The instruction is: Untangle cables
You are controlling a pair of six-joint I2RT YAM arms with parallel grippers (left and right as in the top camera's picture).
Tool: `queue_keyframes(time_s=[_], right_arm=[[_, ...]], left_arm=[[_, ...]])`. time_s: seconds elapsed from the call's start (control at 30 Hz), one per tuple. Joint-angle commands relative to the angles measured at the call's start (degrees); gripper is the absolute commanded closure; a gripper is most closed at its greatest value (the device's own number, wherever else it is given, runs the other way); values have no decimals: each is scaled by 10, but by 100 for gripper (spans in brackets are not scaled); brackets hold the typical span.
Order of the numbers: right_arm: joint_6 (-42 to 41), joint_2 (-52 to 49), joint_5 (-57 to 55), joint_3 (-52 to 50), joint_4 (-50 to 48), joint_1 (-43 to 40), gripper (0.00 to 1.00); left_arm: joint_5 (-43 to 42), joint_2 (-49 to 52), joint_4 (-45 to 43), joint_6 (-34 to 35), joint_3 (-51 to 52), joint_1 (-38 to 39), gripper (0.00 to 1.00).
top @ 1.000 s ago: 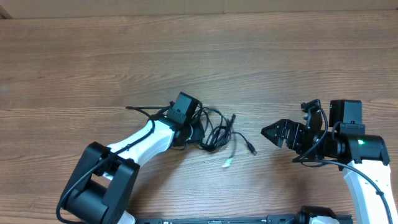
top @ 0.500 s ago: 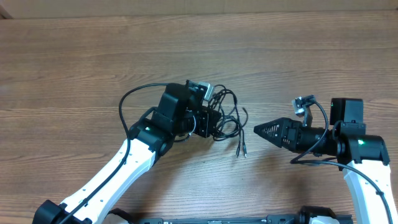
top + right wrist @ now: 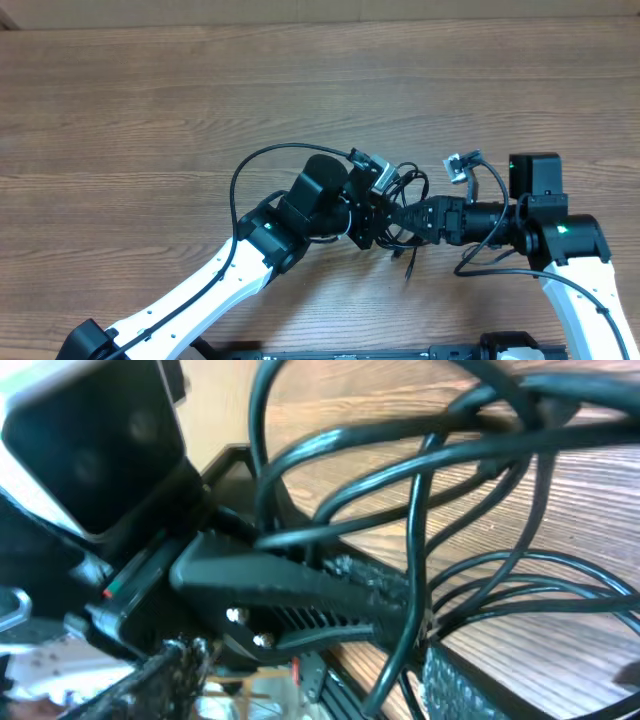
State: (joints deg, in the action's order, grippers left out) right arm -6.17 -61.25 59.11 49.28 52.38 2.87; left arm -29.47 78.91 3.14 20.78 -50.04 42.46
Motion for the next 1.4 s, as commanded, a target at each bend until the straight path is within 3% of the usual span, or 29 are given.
queue_keyframes(time_s=[0.0,0.03,0.1,0.17,0.63,0.77,0.93,1.3,1.37], right_arm=[[2,8,-21,2,-3,10,47],[2,8,-21,2,-3,10,49],[3,8,-21,2,-2,10,68],[3,8,-25,2,-2,11,72],[-33,7,-188,2,36,20,72],[-157,7,-337,2,33,20,72],[-218,7,-432,2,39,20,70],[-229,7,-522,2,85,20,66],[-230,7,-525,2,85,20,61]], left_arm=[[9,-10,-6,-10,-3,3,96],[9,-10,-6,-10,-3,3,96],[9,-10,-7,-9,-3,3,96],[9,-10,-9,9,-4,3,96],[-37,-12,-60,42,-4,3,96],[-57,-17,-67,51,-4,3,96],[-81,-33,-66,52,-4,3,96],[-77,-132,-64,14,-4,2,96],[-76,-146,-64,15,-4,-4,96]])
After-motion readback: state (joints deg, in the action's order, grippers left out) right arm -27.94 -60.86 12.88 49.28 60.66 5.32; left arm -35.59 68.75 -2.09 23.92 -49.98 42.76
